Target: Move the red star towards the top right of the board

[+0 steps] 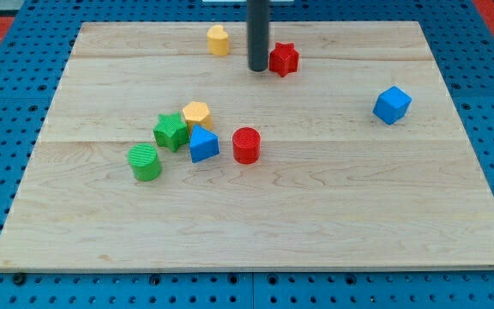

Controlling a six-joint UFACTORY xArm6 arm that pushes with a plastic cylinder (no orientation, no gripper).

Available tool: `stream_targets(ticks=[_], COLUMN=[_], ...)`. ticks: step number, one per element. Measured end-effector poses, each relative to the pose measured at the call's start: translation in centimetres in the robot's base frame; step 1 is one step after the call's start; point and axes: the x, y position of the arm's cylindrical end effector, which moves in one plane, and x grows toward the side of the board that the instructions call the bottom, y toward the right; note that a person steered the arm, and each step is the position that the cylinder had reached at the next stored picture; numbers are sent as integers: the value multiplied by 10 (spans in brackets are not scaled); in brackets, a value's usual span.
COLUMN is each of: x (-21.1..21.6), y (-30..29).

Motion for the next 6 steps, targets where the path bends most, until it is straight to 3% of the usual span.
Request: stream_targets(ticks=[3,4,5,6], x=[-47,12,111,213], y=[137,118,34,7])
